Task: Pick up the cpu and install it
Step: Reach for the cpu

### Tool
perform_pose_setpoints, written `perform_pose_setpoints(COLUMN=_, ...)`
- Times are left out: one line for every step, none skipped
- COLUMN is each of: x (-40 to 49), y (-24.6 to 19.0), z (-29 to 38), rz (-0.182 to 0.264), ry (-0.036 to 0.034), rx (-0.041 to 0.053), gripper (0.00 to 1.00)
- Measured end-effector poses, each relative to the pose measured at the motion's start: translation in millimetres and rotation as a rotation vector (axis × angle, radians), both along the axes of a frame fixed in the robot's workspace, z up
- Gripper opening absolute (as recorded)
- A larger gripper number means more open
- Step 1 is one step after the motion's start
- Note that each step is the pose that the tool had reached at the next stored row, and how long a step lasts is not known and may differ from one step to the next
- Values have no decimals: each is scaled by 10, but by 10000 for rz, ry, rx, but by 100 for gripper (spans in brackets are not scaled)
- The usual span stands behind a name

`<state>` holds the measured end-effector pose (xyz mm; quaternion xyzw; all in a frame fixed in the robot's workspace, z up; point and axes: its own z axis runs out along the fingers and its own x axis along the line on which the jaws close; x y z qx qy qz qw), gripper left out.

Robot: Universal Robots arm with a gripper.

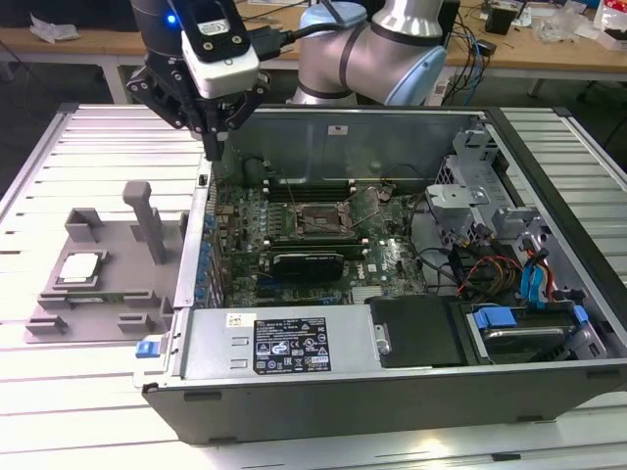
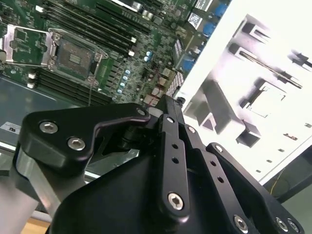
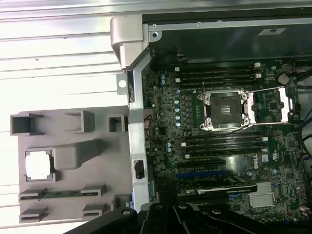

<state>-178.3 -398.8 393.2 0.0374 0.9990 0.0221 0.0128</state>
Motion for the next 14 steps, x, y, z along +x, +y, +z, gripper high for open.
perform_pose_setpoints(x=-35, y=0, z=0, rz=0, ry=-3, rx=0, gripper=11)
perform_pose_setpoints(x=-74, y=0, z=0, rz=1, ry=-7, rx=1, gripper=11)
perform_pose_setpoints(x=-95, y=0, z=0, rz=2, ry=-9, rx=0, gripper=11)
perform_pose_setpoints(x=-120, y=0, z=0, rz=1, ry=-10, rx=0, gripper=11)
perform_pose_setpoints(x=-137, y=0, z=0, rz=1, ry=-11, rx=0, gripper=11)
perform_pose_setpoints(x=-157, y=0, z=0, rz=1, ry=-13, rx=-1, gripper=11)
perform_pose_setpoints(x=-174, y=0, z=0, rz=0, ry=-14, rx=0, gripper=11)
perform_pose_setpoints(x=-201, y=0, z=0, rz=0, ry=-16, rx=0, gripper=11)
perform_pose_setpoints(x=-234, y=0, z=0, rz=1, ry=-17, rx=-1, gripper=11)
perform_pose_setpoints(x=-246, y=0, z=0, rz=1, ry=-18, rx=0, gripper=11)
perform_pose_setpoints(x=-260, y=0, z=0, rz=2, ry=-18, rx=0, gripper=11)
perform_pose_setpoints(x=-293, y=0, z=0, rz=2, ry=-19, rx=0, gripper=11)
perform_pose_setpoints(x=-321, y=0, z=0, rz=1, ry=-18, rx=-1, gripper=11)
perform_pose_setpoints(x=-357, y=0, z=0, rz=1, ry=-19, rx=0, gripper=11)
